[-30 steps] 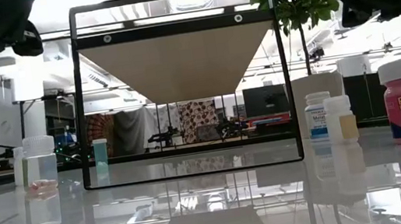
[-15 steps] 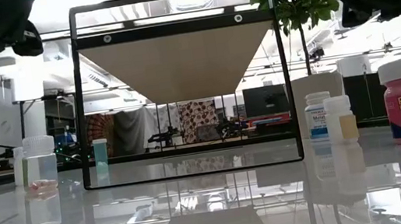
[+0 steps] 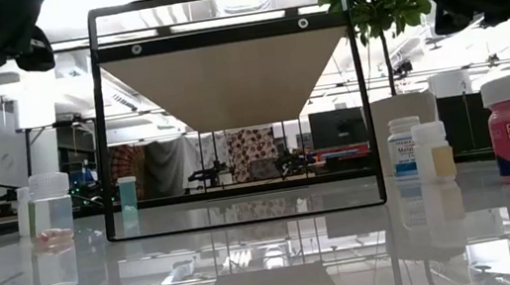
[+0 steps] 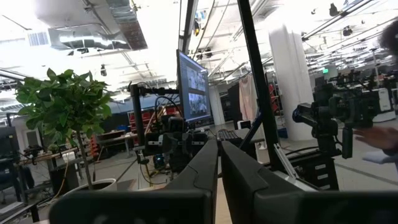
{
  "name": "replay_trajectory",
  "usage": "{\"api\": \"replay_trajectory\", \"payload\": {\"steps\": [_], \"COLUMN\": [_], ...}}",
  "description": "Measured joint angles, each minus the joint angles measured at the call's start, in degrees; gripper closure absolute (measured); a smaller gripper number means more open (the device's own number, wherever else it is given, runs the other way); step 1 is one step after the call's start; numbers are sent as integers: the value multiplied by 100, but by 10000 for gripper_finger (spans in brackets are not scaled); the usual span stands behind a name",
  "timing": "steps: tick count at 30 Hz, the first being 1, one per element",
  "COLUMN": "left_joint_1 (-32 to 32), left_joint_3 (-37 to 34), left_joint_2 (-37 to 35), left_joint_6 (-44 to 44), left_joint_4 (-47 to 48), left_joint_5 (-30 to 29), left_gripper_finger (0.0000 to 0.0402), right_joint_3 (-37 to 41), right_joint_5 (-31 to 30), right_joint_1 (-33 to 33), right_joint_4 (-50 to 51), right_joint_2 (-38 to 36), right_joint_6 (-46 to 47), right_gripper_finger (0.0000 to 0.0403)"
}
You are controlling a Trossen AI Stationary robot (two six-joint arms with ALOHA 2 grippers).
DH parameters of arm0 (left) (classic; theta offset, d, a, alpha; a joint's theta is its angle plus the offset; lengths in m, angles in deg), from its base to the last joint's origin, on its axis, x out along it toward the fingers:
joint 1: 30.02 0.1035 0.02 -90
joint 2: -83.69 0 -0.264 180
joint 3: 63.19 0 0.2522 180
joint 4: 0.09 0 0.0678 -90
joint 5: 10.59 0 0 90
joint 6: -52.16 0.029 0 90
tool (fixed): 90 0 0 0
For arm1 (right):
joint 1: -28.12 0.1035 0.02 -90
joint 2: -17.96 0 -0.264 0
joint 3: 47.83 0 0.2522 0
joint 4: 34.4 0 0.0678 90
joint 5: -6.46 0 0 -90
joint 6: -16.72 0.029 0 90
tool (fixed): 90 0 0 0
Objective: Pick and place medicine bottles onto shelf by color
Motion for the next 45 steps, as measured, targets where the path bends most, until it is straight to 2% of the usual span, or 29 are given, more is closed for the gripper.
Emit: {"api": "replay_trajectory", "payload": {"steps": [11,14,19,23,29,34,39,45], "left_joint_1": [2,2,0,0,0,1,0,0], "left_joint_3": [0,-1,-2,-2,-2,-2,-2,-2], "left_joint_2": [-2,0,0,0,-2,2,9,9], "left_joint_6": [2,10,7,6,4,8,22,297], "left_joint_4": [-5,-231,-1002,-1620,-2251,-2302,-2299,-2418], "left_joint_5": [-2,-2,0,-2,-2,-2,-2,-2], "left_gripper_finger": [398,398,398,398,398,398,398,398], "right_joint_3": [-1,-1,1,1,1,1,1,-15], "right_joint_5": [-1,42,-851,-1309,-1456,-1458,-1749,-1761], "right_joint_1": [-1,12,11,11,11,11,11,11], "right_joint_4": [-2,-34,-497,-608,-636,-649,-1003,-1727], "right_joint_2": [0,1,2,0,0,0,4,238], "right_joint_6": [38,1191,2053,2612,2642,2640,2698,2795], "right_gripper_finger": [335,335,335,335,335,335,335,335]}}
